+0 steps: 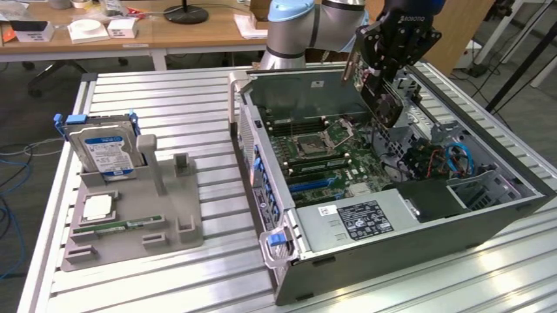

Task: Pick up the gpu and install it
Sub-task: 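Insert the gpu into the slot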

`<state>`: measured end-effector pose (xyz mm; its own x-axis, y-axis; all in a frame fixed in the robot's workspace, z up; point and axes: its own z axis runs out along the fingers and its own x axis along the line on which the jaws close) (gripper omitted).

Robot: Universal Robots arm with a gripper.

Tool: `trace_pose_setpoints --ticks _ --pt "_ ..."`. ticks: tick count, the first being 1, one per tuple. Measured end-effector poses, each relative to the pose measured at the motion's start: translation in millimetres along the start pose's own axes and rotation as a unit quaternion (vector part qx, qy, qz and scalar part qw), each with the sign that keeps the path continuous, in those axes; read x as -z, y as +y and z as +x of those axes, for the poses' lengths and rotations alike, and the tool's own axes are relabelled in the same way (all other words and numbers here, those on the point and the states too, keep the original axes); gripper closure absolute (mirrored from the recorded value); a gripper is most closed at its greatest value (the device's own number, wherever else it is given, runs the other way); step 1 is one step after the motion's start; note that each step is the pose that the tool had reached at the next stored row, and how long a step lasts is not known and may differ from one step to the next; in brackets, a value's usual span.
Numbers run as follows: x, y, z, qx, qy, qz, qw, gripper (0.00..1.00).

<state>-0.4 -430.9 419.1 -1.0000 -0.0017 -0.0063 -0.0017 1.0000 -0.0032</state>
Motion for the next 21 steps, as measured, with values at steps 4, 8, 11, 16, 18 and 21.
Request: trace_pose_setpoints --ticks 4,8,11,16,18,21 --pt "0.0 0.0 0.0 0.006 0.0 0.0 1.0 0.74" --pt "0.0 0.0 0.0 0.011 0.0 -0.0001 0.9999 0.74" --pt "0.0 0.0 0.0 0.015 0.0 -0.0001 0.9999 0.74" --pt "0.0 0.0 0.0 0.02 0.0 -0.0001 0.9998 0.74" --pt "0.0 0.0 0.0 0.022 -0.0001 -0.0001 0.9998 0.74" --pt "0.0 0.0 0.0 0.025 -0.0001 -0.0002 0.9997 0.74"
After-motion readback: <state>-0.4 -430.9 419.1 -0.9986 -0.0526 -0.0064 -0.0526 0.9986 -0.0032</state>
